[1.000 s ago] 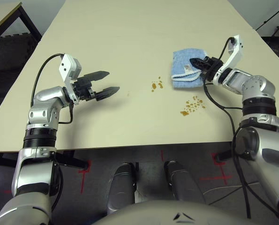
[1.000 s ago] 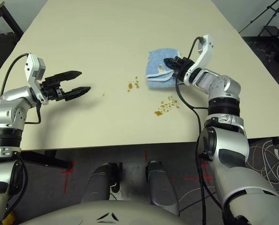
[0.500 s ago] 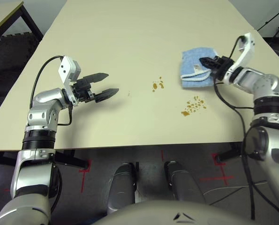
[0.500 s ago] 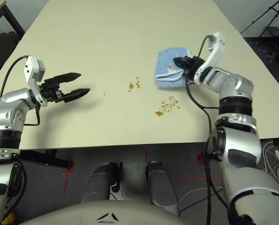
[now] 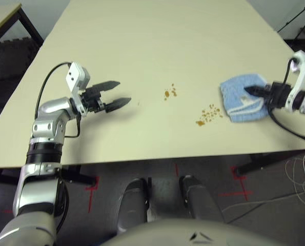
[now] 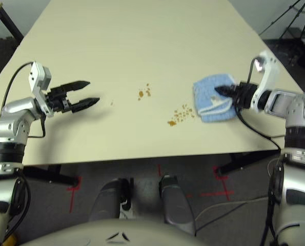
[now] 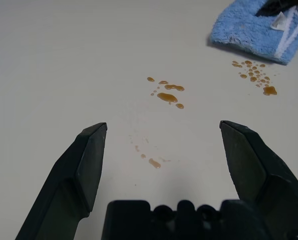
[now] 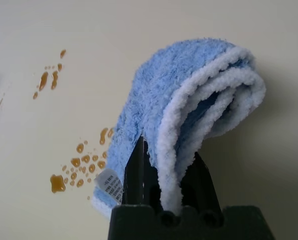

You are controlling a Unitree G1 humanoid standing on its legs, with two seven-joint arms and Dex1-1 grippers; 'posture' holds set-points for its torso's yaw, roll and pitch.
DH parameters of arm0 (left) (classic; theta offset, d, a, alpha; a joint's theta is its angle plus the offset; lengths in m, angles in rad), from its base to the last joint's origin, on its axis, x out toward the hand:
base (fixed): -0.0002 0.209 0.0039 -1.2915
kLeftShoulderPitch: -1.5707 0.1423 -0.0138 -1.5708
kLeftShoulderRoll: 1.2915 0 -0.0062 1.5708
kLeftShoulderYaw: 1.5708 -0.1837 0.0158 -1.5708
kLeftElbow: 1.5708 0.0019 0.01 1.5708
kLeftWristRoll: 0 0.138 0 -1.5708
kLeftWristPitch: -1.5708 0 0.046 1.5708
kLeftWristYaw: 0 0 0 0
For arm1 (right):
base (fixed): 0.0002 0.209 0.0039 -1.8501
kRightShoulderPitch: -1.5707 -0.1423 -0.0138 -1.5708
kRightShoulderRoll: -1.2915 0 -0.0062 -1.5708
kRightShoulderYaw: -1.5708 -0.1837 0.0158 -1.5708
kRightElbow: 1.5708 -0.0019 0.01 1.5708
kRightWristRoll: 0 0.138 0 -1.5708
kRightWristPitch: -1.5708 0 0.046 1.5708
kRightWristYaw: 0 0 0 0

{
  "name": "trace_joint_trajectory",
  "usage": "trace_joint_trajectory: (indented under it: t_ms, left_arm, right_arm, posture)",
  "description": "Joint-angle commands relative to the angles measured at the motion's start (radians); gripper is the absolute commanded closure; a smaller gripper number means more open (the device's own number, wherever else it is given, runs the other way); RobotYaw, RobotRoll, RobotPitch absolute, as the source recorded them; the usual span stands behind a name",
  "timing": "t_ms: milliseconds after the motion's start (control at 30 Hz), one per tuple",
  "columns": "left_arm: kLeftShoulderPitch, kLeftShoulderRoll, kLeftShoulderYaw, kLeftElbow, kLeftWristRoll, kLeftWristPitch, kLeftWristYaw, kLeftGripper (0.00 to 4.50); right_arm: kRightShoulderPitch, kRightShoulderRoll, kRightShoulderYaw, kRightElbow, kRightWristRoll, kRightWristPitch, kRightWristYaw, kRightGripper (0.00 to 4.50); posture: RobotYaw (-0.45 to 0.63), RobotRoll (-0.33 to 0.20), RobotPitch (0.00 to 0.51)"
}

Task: Wipe the water off the table with a rag.

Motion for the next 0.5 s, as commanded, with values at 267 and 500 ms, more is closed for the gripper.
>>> trace_joint_trajectory:
  t_ms: [267, 500]
  left_arm:
    - [0.001, 0.010, 0.003, -0.008, -0.006, 0.015, -0.021, 0.00]
    - [0.007, 0.013, 0.006, -0.013, -0.005, 0.016, -0.017, 0.00]
  right_arm:
    - [0.113, 0.168, 0.005, -0.136, 0.033, 0.039, -0.095, 4.49]
    - [0.160, 0.283, 0.016, -0.278, 0.087, 0.126, -0.154, 4.49]
  posture:
    - [-0.13, 0.000, 0.160]
    - [-0.11, 0.000, 0.159]
